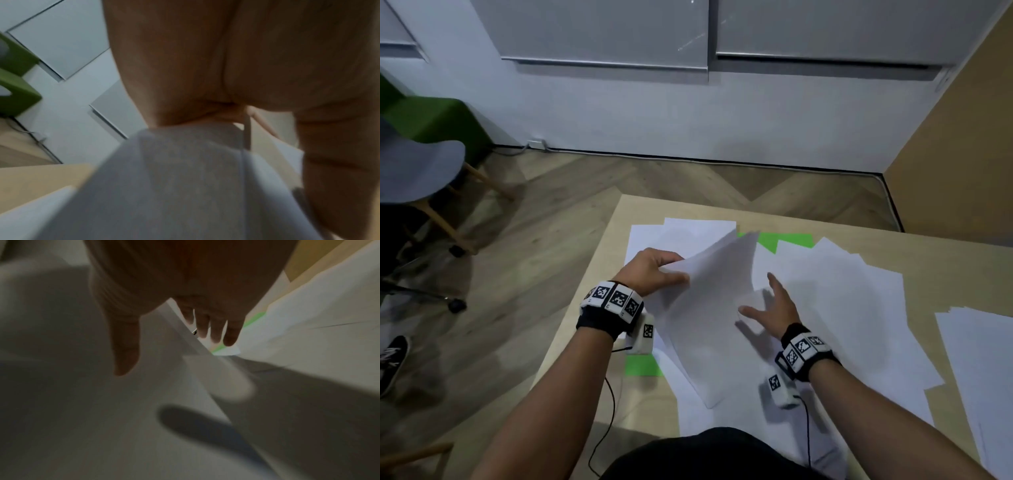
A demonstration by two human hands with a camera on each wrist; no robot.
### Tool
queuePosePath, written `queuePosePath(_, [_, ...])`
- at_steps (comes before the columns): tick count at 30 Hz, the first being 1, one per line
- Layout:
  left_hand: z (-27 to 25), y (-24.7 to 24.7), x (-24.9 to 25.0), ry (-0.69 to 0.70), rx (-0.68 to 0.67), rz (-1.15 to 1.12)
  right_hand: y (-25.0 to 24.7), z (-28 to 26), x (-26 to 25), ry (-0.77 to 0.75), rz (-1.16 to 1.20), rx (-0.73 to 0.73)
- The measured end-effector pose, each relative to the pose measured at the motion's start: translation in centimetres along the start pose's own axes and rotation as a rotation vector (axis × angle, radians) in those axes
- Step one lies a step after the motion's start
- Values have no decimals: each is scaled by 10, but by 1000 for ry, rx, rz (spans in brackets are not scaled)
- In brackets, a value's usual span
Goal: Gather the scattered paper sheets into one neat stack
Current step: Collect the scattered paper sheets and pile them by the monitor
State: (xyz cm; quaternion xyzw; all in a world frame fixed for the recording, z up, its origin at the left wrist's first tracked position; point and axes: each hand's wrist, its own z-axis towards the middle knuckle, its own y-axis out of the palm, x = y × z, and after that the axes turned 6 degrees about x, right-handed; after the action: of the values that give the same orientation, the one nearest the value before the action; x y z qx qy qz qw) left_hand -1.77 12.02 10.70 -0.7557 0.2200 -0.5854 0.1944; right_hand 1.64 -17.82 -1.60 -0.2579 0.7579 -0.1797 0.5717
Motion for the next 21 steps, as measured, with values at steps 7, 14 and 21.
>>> queuePosePath(7, [-11,-27,31,39,-98,-180,0,20,-33,-7,403,-221])
queuePosePath(14, [18,-22,-19,-153,418,-475,12,3,-18,109,499,-188])
queuePosePath(21, [1,61,-97,-698,198,-723,22,-27,6,384,900,-63])
